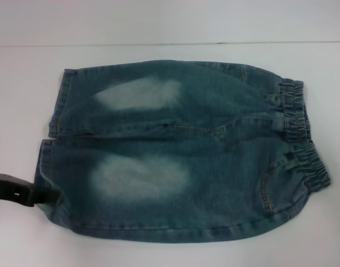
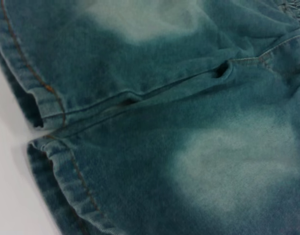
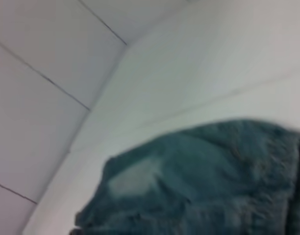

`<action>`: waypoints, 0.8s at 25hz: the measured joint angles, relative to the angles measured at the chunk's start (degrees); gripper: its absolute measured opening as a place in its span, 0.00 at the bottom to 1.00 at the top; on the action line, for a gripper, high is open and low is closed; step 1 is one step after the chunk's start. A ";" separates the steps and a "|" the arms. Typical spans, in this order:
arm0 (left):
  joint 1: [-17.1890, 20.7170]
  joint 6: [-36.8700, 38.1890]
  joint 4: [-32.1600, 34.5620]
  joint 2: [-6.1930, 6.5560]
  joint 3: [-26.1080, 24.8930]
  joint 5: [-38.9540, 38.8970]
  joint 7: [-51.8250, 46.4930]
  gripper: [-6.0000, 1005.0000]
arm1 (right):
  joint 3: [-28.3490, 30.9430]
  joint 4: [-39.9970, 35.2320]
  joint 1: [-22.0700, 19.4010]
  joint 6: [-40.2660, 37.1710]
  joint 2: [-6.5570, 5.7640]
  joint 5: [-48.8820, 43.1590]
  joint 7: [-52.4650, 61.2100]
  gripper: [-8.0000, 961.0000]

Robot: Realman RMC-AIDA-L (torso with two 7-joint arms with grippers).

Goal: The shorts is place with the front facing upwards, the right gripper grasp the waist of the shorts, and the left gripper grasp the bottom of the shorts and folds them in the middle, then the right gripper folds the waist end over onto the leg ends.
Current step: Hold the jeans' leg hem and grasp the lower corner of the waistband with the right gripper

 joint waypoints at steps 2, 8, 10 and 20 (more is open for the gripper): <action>-0.14 0.00 0.00 0.01 0.09 -0.01 0.07 0.06 | -0.24 -0.33 1.30 -0.03 -0.22 -3.55 1.76 0.95; -0.50 0.06 0.00 0.07 0.17 -0.03 0.20 0.06 | -0.77 -0.09 4.91 -0.27 0.15 -12.26 3.56 0.86; -0.67 0.08 0.00 0.11 0.20 -0.02 0.22 0.06 | -1.16 0.08 5.47 -0.13 0.23 -13.13 3.67 0.86; -1.44 0.02 0.15 0.26 -0.27 -0.19 0.14 0.06 | -2.20 0.23 6.46 0.24 0.39 -13.34 6.06 0.88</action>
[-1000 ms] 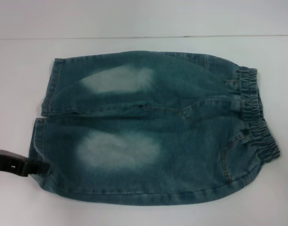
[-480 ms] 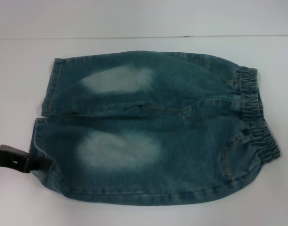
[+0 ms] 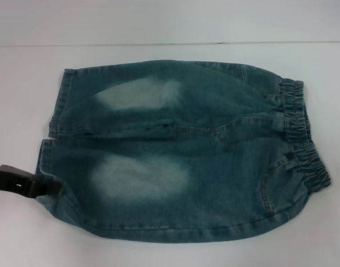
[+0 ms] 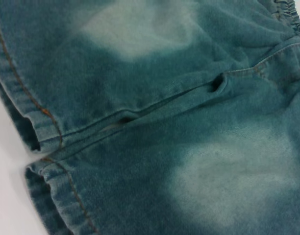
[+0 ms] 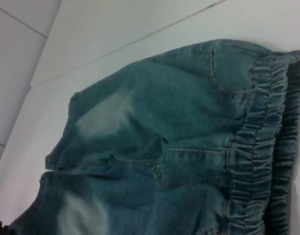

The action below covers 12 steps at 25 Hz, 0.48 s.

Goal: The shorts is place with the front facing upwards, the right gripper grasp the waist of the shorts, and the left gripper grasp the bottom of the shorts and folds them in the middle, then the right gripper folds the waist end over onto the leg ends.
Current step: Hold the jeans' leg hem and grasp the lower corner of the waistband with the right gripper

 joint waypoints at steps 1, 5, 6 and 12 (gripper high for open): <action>-0.01 -0.02 0.01 0.05 -0.01 -0.17 0.05 0.06 | 0.09 -0.02 0.04 0.04 0.09 0.08 0.07 0.88; -0.01 0.41 0.09 0.49 -0.05 -0.45 -0.18 0.06 | 0.04 0.31 -0.29 0.54 0.59 0.12 -0.83 0.88; 0.00 0.56 0.18 0.58 -0.08 -0.49 -0.26 0.06 | -0.05 0.40 -0.51 0.68 0.66 0.12 -1.00 0.88; -0.03 0.52 0.45 0.65 -0.08 -0.64 0.25 0.06 | 0.21 0.14 -1.27 -0.32 0.76 0.14 -1.15 0.88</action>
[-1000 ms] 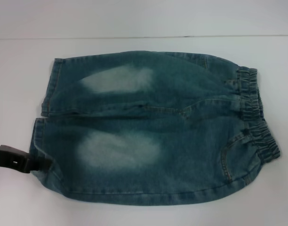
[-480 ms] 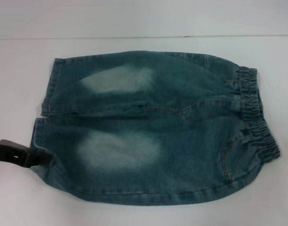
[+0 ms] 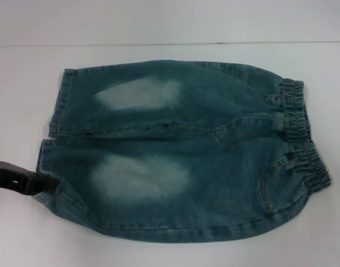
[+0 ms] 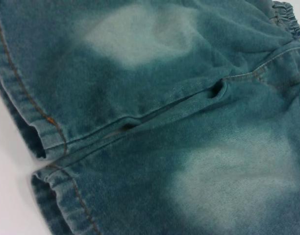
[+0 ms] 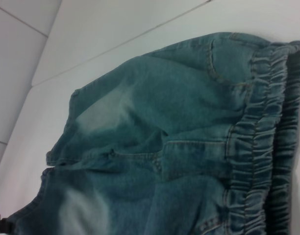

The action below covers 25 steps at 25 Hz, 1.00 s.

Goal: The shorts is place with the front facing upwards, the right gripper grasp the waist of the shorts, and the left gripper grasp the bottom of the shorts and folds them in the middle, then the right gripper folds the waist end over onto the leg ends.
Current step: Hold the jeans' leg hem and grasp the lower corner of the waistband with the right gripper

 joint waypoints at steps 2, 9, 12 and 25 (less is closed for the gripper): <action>0.01 -0.06 0.03 -0.05 0.01 -0.11 0.38 0.06 | 0.04 -0.11 -0.01 -0.68 0.00 0.04 0.10 0.88; 0.51 -0.21 -0.04 -0.37 0.18 -0.45 0.60 0.06 | -0.25 -0.23 -0.02 -0.64 0.36 0.09 -2.99 0.88; 0.59 -0.12 -0.14 -0.43 0.15 -0.45 0.61 0.06 | -0.44 -0.24 0.04 0.81 0.70 -0.17 -3.58 0.88; 0.10 0.52 0.74 -0.49 0.32 -2.65 0.46 0.06 | -3.86 -0.58 1.37 2.00 -0.14 -0.55 2.51 0.88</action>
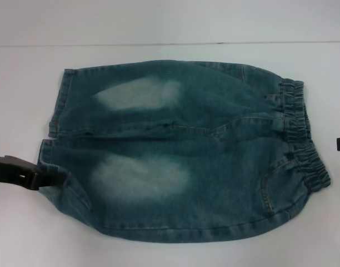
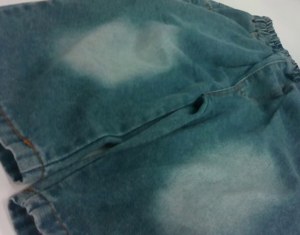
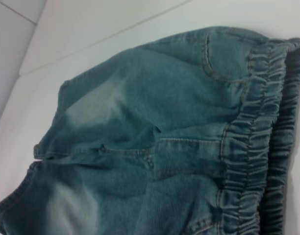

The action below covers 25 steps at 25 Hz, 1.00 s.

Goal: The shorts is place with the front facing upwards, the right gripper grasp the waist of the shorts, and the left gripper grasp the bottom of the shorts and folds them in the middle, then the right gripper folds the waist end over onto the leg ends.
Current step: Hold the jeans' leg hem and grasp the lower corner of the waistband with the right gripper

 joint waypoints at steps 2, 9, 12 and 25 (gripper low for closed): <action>-0.01 -0.28 0.09 0.00 0.04 -0.04 0.18 0.06 | -1.20 -0.82 0.24 -0.04 -0.07 -0.01 1.59 0.88; 0.40 -1.46 -0.20 -0.53 -0.18 -0.63 1.38 0.06 | -4.44 -1.85 2.28 0.00 0.11 -1.61 4.54 0.88; 0.42 -1.32 0.42 -0.50 -0.06 -1.45 1.48 0.06 | -4.89 -1.79 3.38 0.40 0.22 -4.42 5.23 0.88; -0.16 -1.05 0.63 -0.57 0.09 -2.23 1.14 0.06 | -3.61 -0.41 2.52 1.01 0.52 -5.61 4.68 0.87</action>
